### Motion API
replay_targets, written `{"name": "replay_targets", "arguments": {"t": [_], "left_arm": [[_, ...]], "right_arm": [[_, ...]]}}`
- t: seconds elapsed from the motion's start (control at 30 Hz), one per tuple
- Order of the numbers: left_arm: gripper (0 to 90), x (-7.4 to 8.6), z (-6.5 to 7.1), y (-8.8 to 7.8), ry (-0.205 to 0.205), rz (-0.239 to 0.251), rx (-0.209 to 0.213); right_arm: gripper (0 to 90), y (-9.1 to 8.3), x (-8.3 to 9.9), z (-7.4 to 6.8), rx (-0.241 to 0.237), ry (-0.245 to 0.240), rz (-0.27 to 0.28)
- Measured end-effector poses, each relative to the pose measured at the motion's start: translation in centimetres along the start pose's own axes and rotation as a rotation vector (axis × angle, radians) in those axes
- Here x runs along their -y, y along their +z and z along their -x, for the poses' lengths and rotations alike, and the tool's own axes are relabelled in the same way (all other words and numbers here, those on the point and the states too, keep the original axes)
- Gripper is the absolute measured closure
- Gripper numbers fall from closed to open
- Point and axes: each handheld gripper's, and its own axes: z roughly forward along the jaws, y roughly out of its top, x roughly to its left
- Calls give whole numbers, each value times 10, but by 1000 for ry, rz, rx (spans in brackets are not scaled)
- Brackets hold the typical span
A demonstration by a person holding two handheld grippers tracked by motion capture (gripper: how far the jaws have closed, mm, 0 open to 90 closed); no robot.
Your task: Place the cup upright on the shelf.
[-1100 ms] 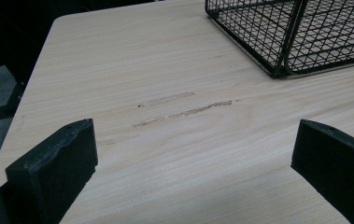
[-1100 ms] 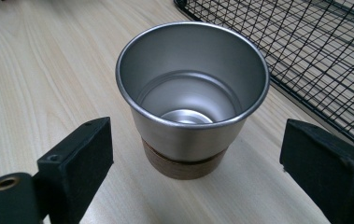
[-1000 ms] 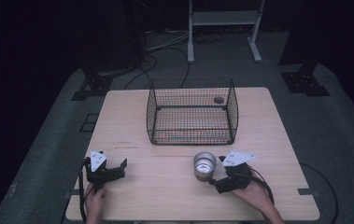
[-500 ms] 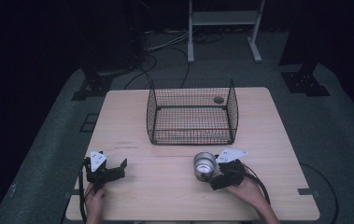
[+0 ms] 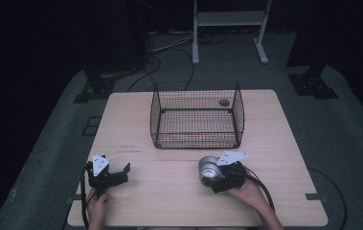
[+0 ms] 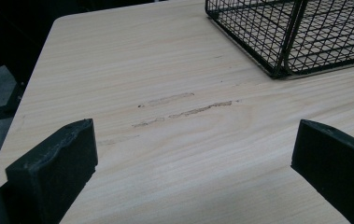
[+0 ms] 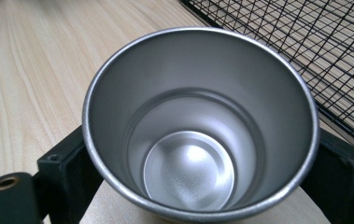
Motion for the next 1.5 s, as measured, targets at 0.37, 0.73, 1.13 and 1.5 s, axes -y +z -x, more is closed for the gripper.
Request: {"name": "replay_targets", "arguments": {"t": [0.37,0.73,1.13,1.5], "left_arm": [[0,0,0,0,0,0,0],[0,0,0,0,0,0,0],[0,0,0,0,4,-3,0],[0,0,0,0,7,-5,1]], "right_arm": [[159,0,-1,1,-15,4,11],[179,-4,-1,2,-8,4,19],[179,-20,-7,10,-17,47,35],[179,-35,-21,16,-37,65,46]]}}
